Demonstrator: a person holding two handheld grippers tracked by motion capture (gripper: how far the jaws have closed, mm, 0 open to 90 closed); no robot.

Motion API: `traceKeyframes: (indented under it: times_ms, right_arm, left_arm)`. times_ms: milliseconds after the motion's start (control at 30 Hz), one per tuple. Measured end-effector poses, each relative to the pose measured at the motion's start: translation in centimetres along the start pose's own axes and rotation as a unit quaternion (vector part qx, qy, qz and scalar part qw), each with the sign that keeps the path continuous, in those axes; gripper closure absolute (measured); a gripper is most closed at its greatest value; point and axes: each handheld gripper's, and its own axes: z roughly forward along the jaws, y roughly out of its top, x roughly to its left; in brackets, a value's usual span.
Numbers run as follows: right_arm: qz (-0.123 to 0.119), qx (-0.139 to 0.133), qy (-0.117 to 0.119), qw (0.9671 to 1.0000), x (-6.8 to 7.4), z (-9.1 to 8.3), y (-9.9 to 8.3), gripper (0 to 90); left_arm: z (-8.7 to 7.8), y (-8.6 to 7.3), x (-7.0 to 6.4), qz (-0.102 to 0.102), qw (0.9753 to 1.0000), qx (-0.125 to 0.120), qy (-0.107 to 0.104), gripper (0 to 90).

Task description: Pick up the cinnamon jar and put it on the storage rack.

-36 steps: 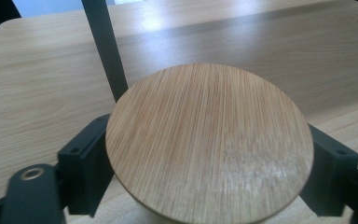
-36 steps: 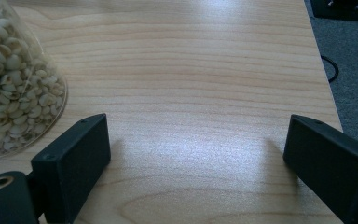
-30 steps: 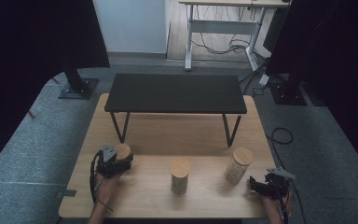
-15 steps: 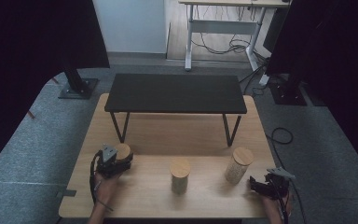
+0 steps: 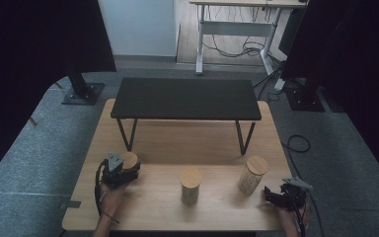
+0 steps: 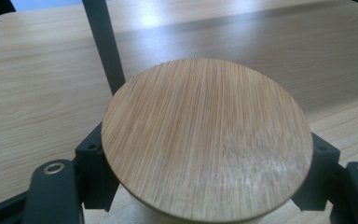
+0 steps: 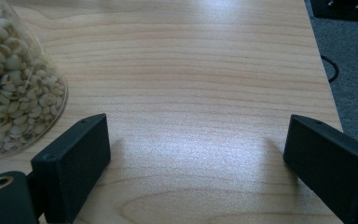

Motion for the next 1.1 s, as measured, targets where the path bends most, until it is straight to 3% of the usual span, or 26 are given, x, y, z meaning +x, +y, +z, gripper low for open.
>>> traceKeyframes:
  times_ms: [1100]
  right_arm:
    - [-0.001, 0.0, 0.001, 1.0, 0.0, 0.0, 0.0, 6.7]
  left_arm:
    - [-1.2, 1.6, -0.7, 0.021, 0.9997, -0.01, -0.009, 25.4]
